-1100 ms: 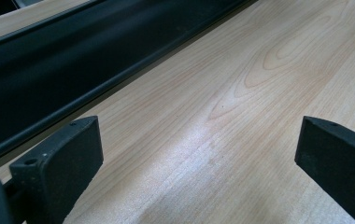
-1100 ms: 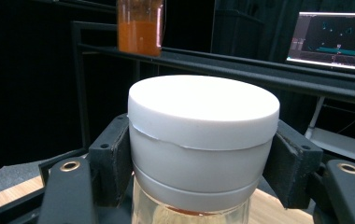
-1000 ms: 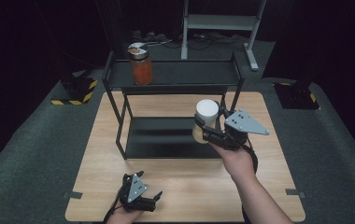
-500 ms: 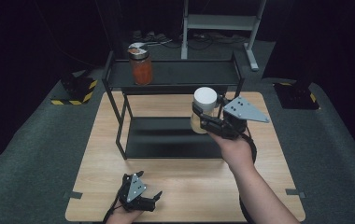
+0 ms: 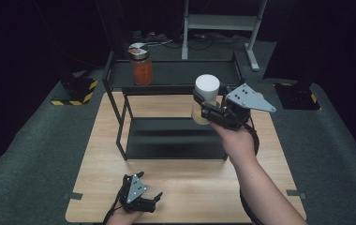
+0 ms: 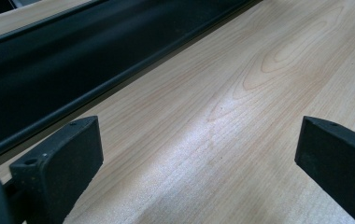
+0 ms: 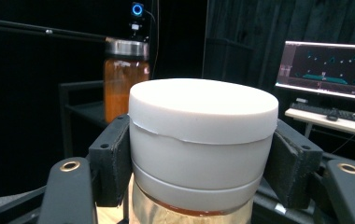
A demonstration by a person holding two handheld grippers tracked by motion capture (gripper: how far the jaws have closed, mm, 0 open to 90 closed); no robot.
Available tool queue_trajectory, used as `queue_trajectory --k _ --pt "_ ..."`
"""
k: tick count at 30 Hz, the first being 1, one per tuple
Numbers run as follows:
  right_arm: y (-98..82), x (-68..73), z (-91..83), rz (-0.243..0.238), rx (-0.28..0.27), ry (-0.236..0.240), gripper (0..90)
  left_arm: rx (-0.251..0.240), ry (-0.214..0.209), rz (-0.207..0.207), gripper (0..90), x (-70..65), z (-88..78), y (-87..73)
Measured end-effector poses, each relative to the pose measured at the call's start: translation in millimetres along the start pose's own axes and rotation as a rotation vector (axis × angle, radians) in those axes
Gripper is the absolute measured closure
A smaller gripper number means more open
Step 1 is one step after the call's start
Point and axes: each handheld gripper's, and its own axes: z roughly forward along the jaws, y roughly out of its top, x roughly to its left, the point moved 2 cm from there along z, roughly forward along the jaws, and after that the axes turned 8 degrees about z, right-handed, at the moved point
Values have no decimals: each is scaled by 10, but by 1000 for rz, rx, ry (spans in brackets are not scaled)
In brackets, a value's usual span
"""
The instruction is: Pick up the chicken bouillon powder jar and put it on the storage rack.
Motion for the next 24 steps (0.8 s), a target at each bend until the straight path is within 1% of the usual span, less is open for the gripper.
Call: queue_trajectory --k 6,11,14,24 --pt "138 26 54 -18 -18 -11 327 -6 -2 -9 12 5 -3 -10" --pt "217 58 108 -15 -36 -23 327 -7 -5 -11 12 13 -7 -13" --pt "272 71 144 -23 -41 -31 326 -9 -5 -11 12 15 -9 -17" --pt "417 52 258 -24 -54 -63 326 -11 -3 -9 12 13 -12 -19"
